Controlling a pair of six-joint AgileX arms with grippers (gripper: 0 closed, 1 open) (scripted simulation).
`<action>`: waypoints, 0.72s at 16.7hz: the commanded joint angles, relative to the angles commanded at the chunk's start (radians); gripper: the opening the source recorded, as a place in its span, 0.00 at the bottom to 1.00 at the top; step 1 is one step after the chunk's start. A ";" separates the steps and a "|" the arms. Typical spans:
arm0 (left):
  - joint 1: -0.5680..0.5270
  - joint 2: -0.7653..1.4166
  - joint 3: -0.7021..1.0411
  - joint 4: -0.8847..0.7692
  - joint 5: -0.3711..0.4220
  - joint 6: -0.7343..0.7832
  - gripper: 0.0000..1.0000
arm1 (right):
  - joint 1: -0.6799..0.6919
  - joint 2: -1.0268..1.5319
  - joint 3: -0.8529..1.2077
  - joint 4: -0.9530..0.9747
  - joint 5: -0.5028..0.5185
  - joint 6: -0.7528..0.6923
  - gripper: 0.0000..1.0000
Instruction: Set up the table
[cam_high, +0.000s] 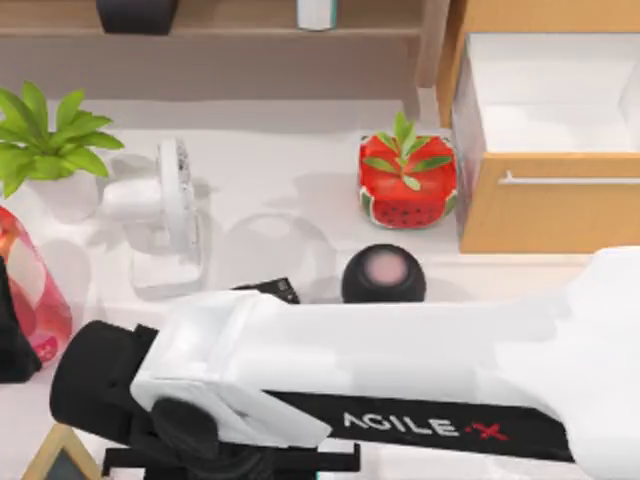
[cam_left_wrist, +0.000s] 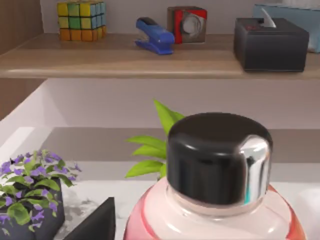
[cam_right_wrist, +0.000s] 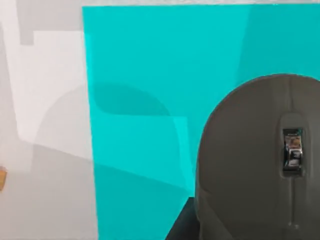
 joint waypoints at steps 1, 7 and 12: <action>0.000 0.000 0.000 0.000 0.000 0.000 1.00 | 0.000 -0.003 0.001 -0.001 0.000 0.000 0.00; 0.000 0.000 0.000 0.000 0.000 0.000 1.00 | 0.002 -0.016 0.008 0.002 0.001 -0.003 0.00; 0.000 0.000 0.000 0.000 0.000 0.000 1.00 | 0.001 -0.018 0.009 0.015 0.001 -0.003 0.00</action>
